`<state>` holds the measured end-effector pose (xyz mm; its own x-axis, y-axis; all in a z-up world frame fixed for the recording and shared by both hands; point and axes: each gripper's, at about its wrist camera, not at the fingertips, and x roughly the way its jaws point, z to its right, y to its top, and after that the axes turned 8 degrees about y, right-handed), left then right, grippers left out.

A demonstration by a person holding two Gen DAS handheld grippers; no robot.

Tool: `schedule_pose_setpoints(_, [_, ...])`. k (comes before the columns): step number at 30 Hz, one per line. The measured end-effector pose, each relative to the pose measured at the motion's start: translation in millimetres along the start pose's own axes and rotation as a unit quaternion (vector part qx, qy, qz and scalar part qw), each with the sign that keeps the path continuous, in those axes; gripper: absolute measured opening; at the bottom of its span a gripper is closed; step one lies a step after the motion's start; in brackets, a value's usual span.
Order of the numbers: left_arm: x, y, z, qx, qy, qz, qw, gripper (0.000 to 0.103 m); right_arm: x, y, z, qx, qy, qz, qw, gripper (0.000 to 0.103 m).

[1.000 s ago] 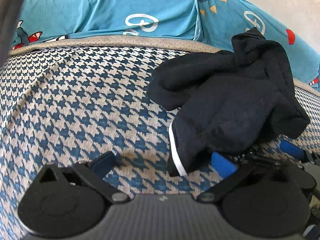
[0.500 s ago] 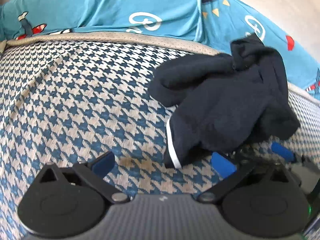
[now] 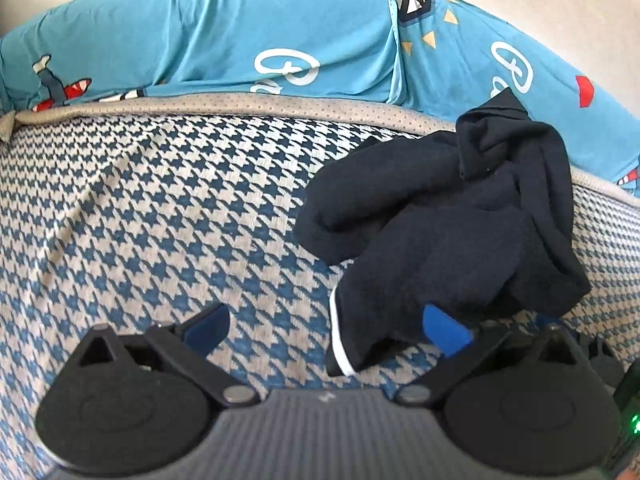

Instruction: Fold clothes

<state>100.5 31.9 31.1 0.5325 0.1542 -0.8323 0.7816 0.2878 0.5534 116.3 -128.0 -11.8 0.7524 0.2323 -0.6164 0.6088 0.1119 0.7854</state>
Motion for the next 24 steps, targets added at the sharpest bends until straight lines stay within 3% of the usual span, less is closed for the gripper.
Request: schedule_pose_setpoints(24, [3.0, -9.2, 19.1, 0.027, -0.004, 0.013, 0.9996, 0.103, -18.4, 5.3, 16.7, 0.005, 0.022, -0.116, 0.993, 0.103])
